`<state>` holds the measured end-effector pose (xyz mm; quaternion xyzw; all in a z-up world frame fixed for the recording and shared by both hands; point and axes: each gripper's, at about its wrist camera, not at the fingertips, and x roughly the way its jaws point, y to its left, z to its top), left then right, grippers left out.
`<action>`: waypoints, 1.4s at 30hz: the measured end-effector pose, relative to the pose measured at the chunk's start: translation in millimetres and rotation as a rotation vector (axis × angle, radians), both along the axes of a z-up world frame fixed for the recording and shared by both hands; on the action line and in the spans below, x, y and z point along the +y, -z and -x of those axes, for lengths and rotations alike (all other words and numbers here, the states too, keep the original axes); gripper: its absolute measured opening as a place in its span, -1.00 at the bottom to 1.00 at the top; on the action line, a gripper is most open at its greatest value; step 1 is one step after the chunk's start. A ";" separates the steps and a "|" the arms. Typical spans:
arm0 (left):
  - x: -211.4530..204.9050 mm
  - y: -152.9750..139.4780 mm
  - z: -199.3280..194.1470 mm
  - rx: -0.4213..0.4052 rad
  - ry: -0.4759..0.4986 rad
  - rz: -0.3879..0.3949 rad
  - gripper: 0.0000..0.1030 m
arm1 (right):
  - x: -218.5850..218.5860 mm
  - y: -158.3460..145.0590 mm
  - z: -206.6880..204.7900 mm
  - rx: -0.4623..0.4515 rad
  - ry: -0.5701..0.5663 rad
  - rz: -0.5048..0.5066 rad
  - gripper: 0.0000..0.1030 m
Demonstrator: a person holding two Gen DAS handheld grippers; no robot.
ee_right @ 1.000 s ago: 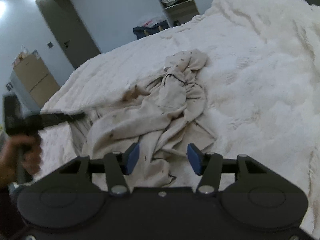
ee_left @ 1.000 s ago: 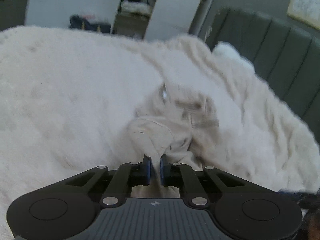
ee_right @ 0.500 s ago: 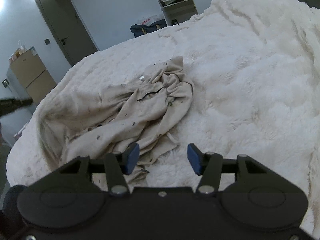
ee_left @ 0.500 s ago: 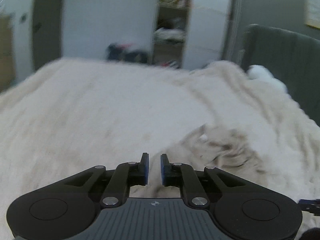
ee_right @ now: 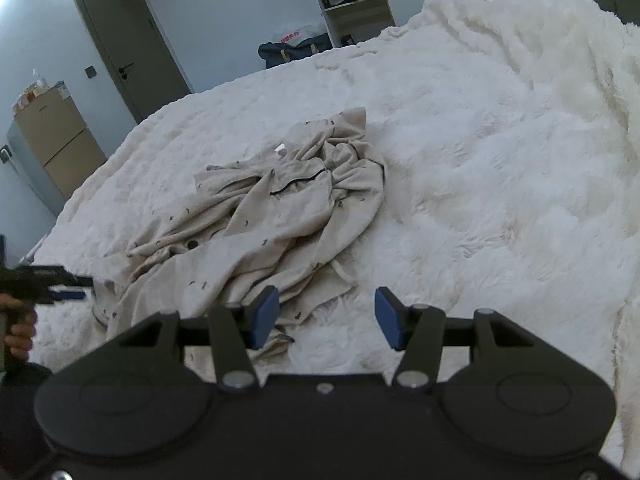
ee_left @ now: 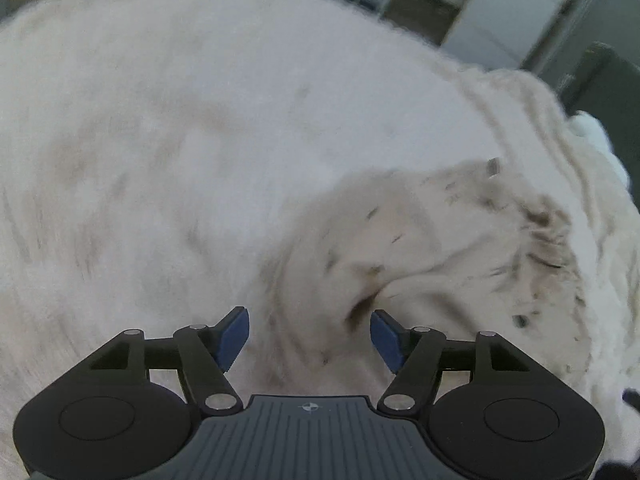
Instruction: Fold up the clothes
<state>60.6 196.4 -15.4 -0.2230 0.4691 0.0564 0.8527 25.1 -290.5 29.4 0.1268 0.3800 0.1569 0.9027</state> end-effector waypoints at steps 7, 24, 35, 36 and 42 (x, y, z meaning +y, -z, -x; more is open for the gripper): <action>-4.0 -8.2 -10.7 -0.005 0.029 -0.075 -0.89 | -3.7 -0.5 3.0 -0.003 0.023 -0.007 0.01; 40.0 -173.4 -27.5 -0.302 0.008 -0.586 -0.57 | 0.5 2.8 -2.9 0.018 0.004 0.023 0.01; 103.7 -57.3 53.4 -0.010 -0.110 -0.270 0.19 | -1.8 1.9 -2.9 0.013 -0.015 0.010 0.02; 109.5 -51.8 53.8 -0.003 -0.143 -0.237 0.25 | -1.2 1.8 -3.0 0.015 -0.017 0.014 0.02; 129.1 -14.8 54.7 0.019 -0.248 -0.006 0.28 | 0.7 1.8 -3.1 0.021 -0.016 0.032 0.02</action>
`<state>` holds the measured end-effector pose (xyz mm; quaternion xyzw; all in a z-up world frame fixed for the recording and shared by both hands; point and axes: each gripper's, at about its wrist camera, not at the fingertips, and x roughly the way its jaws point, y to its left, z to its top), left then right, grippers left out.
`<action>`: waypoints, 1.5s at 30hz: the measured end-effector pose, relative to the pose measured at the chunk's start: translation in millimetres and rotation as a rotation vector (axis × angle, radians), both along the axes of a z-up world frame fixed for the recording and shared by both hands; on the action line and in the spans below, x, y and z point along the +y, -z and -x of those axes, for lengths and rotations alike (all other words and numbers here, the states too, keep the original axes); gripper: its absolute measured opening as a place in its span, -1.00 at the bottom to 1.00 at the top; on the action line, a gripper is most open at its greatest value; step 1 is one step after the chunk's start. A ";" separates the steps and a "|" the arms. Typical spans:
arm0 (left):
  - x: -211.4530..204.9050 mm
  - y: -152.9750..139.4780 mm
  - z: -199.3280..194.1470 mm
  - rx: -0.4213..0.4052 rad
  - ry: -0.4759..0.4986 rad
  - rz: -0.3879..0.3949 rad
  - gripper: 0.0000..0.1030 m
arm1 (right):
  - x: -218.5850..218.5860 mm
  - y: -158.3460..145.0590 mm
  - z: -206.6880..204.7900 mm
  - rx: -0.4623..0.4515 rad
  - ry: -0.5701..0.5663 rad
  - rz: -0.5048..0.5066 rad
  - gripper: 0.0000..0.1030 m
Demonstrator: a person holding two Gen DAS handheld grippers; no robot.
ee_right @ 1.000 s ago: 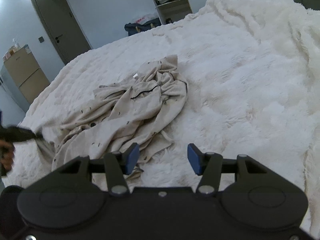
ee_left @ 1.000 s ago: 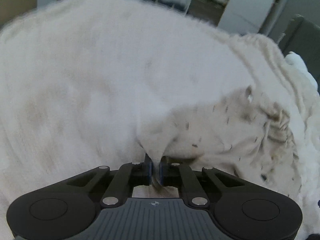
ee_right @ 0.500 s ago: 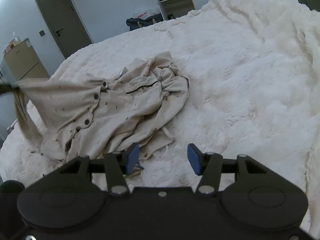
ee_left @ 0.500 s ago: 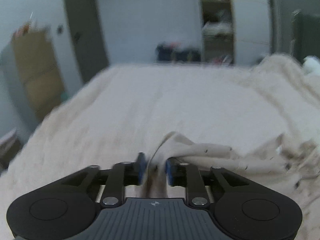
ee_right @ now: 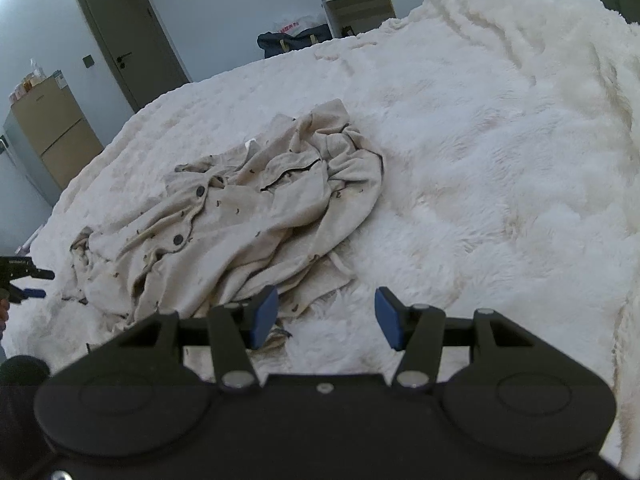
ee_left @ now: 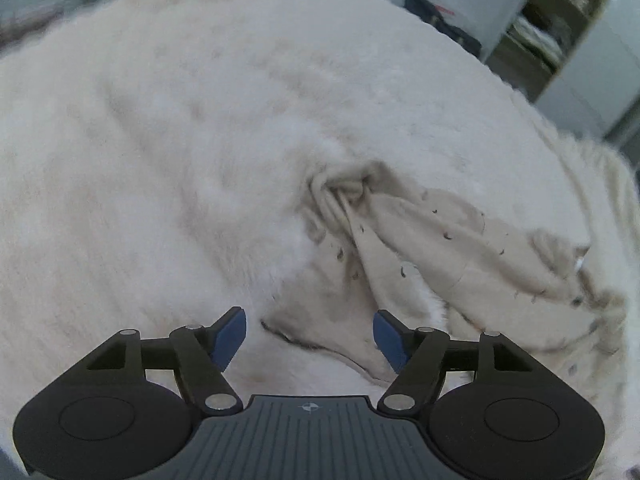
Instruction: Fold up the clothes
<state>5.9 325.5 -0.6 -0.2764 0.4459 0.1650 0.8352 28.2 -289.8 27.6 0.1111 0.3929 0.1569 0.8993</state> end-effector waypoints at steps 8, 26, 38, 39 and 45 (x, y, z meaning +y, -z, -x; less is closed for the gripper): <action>-26.3 33.6 -21.7 0.012 -0.050 -0.186 -0.55 | 1.1 -0.6 2.0 -0.009 0.028 0.029 0.02; 116.7 -155.8 -76.7 -0.002 -0.191 -0.882 -0.18 | 8.7 4.4 -5.4 0.010 0.048 0.074 0.02; 145.1 -32.2 -34.0 -0.034 -0.206 -0.319 0.14 | 10.4 8.0 -9.5 0.039 0.042 0.085 0.02; 157.7 -26.9 -39.0 -0.038 -0.228 -0.295 0.15 | 10.8 8.0 -9.5 0.039 0.041 0.089 0.02; 202.6 -4.1 -80.9 -0.055 -0.285 -0.112 0.04 | 13.7 10.2 -12.5 0.050 0.046 0.102 0.02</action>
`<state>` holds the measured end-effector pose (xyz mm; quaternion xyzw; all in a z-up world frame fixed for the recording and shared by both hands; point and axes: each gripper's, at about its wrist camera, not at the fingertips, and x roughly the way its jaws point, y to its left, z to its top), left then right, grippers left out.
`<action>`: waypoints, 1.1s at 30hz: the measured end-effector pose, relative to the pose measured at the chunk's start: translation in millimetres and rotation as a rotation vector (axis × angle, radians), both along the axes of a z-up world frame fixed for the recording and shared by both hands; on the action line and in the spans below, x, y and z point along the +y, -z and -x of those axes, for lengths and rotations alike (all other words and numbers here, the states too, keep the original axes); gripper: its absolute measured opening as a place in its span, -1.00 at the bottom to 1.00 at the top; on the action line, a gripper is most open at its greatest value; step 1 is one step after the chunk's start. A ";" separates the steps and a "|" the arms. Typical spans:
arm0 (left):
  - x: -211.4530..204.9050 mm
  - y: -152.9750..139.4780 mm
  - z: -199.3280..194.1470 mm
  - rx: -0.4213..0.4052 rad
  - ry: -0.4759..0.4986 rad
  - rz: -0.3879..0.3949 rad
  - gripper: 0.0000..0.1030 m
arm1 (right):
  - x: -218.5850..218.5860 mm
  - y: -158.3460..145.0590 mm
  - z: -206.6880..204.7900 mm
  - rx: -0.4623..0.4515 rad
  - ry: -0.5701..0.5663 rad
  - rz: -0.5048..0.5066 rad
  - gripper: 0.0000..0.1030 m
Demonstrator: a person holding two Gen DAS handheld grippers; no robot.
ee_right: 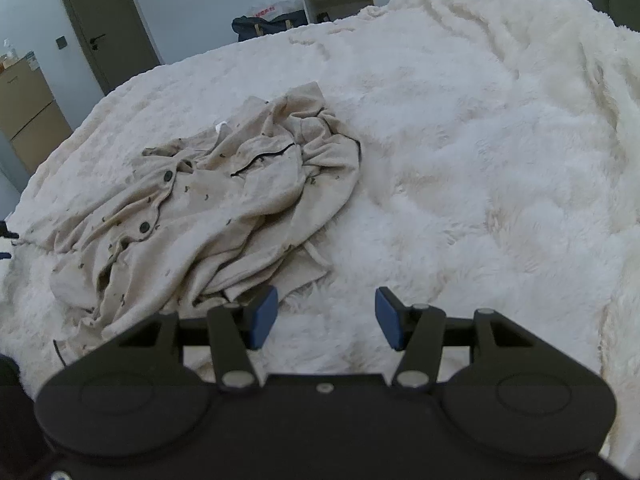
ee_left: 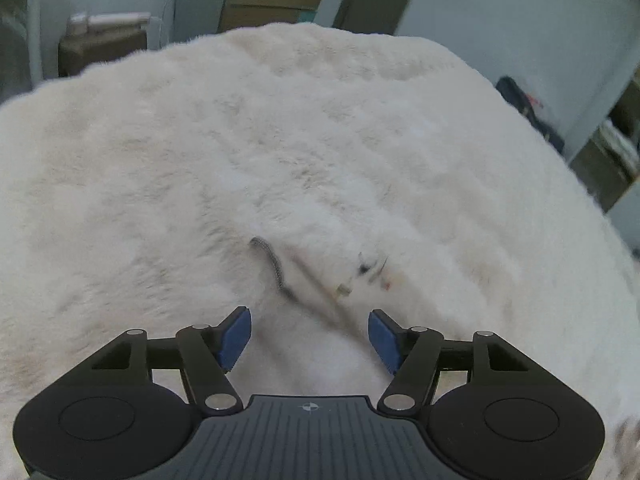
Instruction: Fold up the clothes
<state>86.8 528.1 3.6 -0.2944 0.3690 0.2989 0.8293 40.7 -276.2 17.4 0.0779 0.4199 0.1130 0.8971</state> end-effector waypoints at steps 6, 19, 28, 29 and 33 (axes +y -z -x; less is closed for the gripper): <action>-1.3 -10.2 -20.2 0.059 -0.086 -0.096 -0.95 | 6.3 3.5 -4.4 0.018 -0.010 0.030 0.02; -42.2 -172.7 -6.9 -0.332 -0.125 -0.281 -0.95 | 1.5 7.0 -6.3 0.029 -0.021 0.007 0.02; 27.6 -23.1 -75.0 0.198 -0.147 -0.244 -0.64 | -1.6 6.3 -6.4 0.025 -0.016 -0.016 0.02; 32.7 -15.8 -53.5 0.124 -0.196 -0.166 -0.40 | -0.6 6.5 -6.4 0.023 -0.018 -0.014 0.02; 29.7 -4.4 -6.0 0.030 -0.222 -0.067 -0.30 | 2.5 7.5 -7.5 0.024 -0.031 -0.007 0.02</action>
